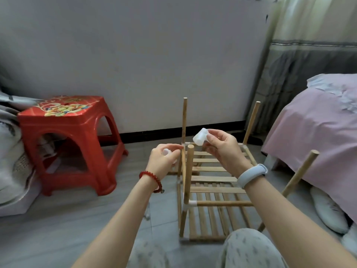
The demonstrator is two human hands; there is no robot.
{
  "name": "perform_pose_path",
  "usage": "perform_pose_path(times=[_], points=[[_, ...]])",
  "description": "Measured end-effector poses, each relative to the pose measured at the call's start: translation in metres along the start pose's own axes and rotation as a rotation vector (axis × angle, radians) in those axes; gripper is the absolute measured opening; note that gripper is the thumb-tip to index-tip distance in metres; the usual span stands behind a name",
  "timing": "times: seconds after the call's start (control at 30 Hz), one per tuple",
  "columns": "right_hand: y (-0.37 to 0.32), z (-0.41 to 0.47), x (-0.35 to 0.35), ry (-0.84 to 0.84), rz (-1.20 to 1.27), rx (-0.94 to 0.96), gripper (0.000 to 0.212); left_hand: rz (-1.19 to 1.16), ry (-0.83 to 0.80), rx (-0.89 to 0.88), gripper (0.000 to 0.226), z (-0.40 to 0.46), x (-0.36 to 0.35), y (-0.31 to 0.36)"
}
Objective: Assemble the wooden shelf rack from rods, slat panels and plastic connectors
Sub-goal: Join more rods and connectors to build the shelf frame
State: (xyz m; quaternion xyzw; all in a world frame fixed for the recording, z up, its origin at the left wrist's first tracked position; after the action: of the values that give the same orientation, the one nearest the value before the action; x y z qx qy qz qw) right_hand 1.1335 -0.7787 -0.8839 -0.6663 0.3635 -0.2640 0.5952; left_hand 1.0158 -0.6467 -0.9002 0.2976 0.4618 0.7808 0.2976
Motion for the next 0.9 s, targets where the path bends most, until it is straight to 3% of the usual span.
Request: perform_pose_path(times=[0.2, 0.4, 0.6, 0.8, 0.9], points=[[0.001, 0.002, -0.007, -0.109, -0.071, 0.034, 0.022, 0.049, -0.077, -0.04, 0.012, 0.005, -0.015, -0.009], [-0.016, 0.006, -0.003, -0.064, -0.08, 0.106, 0.011, 0.031, -0.078, -0.092, 0.017, 0.013, -0.015, -0.004], [-0.028, 0.01, -0.019, -0.154, -0.369, 0.117, 0.013, 0.027, -0.067, -0.097, 0.021, 0.018, -0.013, 0.0], [-0.033, 0.01, -0.03, -0.241, -0.564, 0.104, 0.014, 0.09, -0.161, -0.137, 0.031, 0.019, -0.025, 0.001], [-0.031, 0.014, -0.024, -0.139, -0.63, 0.15, 0.015, 0.139, -0.095, -0.145, 0.032, 0.02, -0.023, -0.003]])
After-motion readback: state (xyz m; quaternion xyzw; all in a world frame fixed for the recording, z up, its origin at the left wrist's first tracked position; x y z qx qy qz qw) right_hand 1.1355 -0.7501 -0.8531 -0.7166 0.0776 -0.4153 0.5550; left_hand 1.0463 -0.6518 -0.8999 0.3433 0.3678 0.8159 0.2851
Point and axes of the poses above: each hand's wrist, its own z-axis towards the middle knuckle, its own x-axis out of the back of the hand, y = z × x, the point moved 9 cm from there along z, towards the middle knuckle, and after that the axes turned 14 degrees about -x, right-handed, at the moved point
